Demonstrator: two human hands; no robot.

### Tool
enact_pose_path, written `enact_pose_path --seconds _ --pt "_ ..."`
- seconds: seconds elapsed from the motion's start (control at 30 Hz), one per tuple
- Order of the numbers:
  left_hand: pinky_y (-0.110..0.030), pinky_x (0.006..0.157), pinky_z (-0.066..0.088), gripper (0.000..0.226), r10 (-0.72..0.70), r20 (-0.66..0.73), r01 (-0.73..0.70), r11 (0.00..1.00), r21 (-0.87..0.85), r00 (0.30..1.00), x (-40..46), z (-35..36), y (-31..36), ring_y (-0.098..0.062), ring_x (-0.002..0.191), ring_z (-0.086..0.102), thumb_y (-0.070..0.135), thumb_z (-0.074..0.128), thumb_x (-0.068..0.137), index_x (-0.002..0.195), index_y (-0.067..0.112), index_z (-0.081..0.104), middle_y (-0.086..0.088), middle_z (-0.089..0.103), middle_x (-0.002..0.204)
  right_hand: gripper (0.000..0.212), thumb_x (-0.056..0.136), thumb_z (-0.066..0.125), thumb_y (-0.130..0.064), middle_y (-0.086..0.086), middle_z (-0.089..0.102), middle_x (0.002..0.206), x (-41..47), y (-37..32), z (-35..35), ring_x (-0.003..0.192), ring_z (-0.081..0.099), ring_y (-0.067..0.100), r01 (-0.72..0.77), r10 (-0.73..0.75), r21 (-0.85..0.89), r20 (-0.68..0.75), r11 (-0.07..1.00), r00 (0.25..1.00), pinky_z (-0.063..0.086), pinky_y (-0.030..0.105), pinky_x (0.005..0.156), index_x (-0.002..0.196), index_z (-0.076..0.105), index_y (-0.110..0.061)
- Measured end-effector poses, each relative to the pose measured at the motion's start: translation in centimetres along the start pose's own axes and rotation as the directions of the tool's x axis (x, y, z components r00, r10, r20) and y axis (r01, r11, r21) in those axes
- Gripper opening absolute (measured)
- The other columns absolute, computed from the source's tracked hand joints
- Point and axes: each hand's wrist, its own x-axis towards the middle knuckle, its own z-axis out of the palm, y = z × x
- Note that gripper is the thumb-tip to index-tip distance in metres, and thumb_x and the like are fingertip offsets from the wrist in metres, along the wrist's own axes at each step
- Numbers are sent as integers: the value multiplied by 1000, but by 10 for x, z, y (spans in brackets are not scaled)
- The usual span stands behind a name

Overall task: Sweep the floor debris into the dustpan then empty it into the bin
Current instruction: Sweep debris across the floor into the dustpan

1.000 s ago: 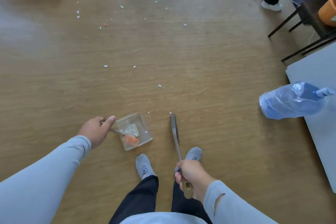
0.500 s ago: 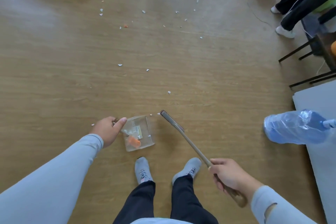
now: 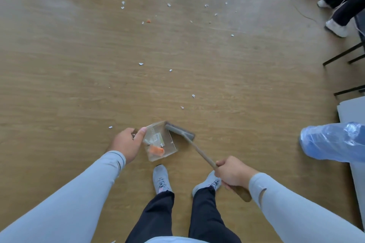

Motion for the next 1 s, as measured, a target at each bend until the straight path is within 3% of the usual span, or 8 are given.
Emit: enact_pose_path --seconds 0.23,0.37,0.53,0.67,0.8,0.87,0.93,1.0 --pt "-37 78 42 55 0 20 0 1000 8 1000 2 -5 6 -30 88 58 66 41 100 95 13 56 -3 60 87 48 89 60 -15 13 55 55 -44 59 -49 39 43 20 -61 58 216 21 974 998 38 25 41 136 52 -21" --pt "-36 77 44 54 -8 19 8 1000 2 1000 -4 -3 5 -29 91 63 67 42 99 103 18 64 3 65 90 45 90 59 -14 13 58 55 -36 57 -61 39 46 18 -14 36 275 -74 961 997 40 25 40 134 53 -25" --pt "-36 75 44 50 -4 11 4 1000 6 1000 -4 -4 0 -26 88 63 67 41 99 98 23 64 4 65 86 38 89 57 -9 15 56 52 7 25 -71 38 43 22 55 18 365 -193 929 981 37 23 39 125 56 -21" --pt "-36 69 40 50 8 0 -8 1000 25 1000 -1 -2 4 -27 81 61 65 41 100 86 21 59 3 61 76 31 89 52 -11 12 60 52 38 -11 -77 48 49 25 38 11 264 -179 964 984 42 26 44 117 64 -10" --pt "-37 79 43 61 7 -14 -6 999 36 1000 5 -5 5 -35 101 65 64 42 101 114 10 66 -11 71 102 35 89 49 -13 11 62 56 37 -21 -69 52 50 25 -42 46 45 -85 998 995 46 31 54 118 66 -2" --pt "-37 81 45 61 14 -12 -14 1000 20 1000 8 -6 5 -33 97 64 65 42 100 116 11 67 -5 69 93 36 87 51 -15 10 60 53 20 -7 -70 43 47 22 -41 40 -16 -23 999 999 44 28 50 119 66 -6" --pt "-38 83 46 60 17 -1 -17 1000 0 1000 9 -6 7 -31 98 64 64 42 100 116 12 67 0 67 91 36 90 58 -17 10 57 53 -1 22 -82 39 44 20 -46 45 53 23 998 999 40 26 43 126 60 -17" --pt "-38 88 46 65 15 9 -15 1000 -6 1000 9 -6 8 -32 105 64 65 42 101 125 9 65 -6 71 107 41 92 63 -20 12 56 57 -22 49 -93 40 44 20 -76 70 146 49 986 996 38 26 41 133 56 -21"
